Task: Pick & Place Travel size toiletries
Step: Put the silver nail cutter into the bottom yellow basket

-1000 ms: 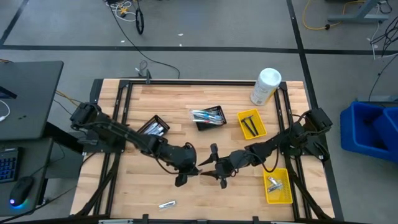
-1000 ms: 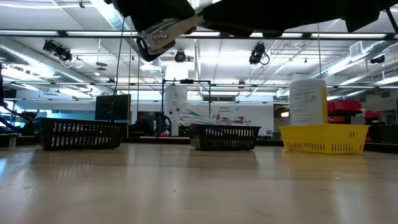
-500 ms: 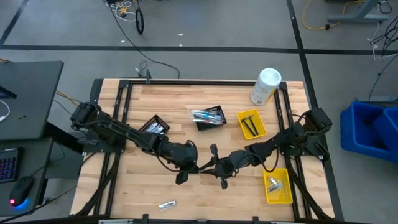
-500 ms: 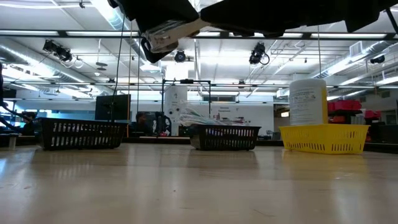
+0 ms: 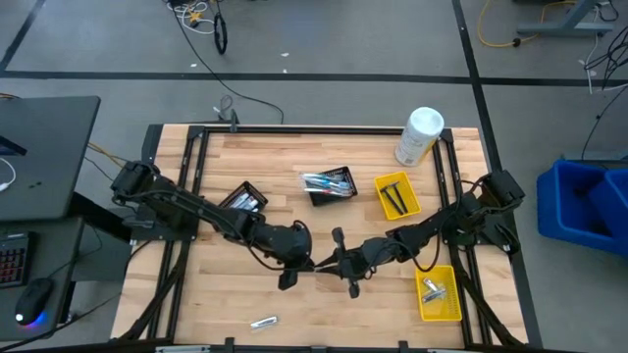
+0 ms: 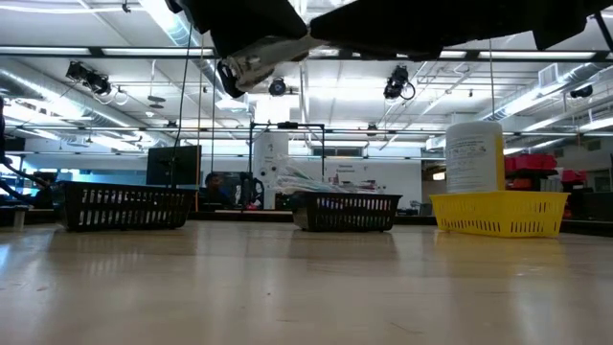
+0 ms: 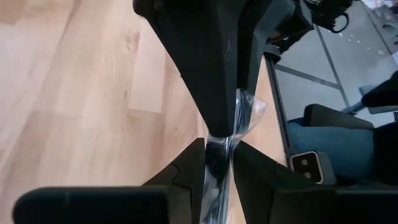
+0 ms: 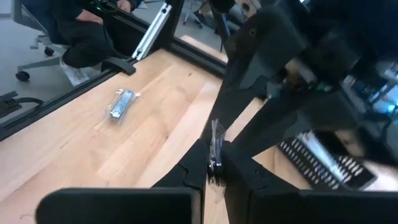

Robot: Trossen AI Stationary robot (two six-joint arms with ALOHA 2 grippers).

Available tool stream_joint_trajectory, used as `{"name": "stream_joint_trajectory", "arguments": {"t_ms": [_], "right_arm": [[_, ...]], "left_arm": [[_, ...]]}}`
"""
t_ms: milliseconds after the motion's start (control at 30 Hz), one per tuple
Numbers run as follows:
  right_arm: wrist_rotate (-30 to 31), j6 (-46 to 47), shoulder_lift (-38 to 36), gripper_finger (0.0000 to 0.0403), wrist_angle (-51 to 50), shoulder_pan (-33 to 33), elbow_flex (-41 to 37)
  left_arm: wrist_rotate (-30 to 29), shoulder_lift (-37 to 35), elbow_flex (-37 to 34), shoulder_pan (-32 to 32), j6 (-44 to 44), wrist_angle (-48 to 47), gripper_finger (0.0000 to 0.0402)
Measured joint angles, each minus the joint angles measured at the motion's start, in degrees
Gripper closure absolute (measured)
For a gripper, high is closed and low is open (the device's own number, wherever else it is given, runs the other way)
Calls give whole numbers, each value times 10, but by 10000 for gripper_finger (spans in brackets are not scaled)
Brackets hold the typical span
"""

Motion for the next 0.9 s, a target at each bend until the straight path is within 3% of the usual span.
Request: {"name": "stream_joint_trajectory", "arguments": {"t_ms": [200, 433, 700, 800, 900], "right_arm": [[2, 38, -1, 371, -37, 0, 0], [64, 63, -1, 372, -85, 12, 0], [103, 249, -68, 372, -270, 72, 0], [74, 339, -136, 371, -378, 103, 0], [2, 444, -211, 366, -477, 130, 0]], "left_arm": [[-22, 0, 0, 1, 35, 1, 308], [-54, 0, 0, 0, 36, -9, 273], [-94, 0, 0, -5, 38, -35, 230], [-95, 0, 0, -4, 38, -41, 226], [-95, 0, 0, -4, 38, -40, 226]]}}
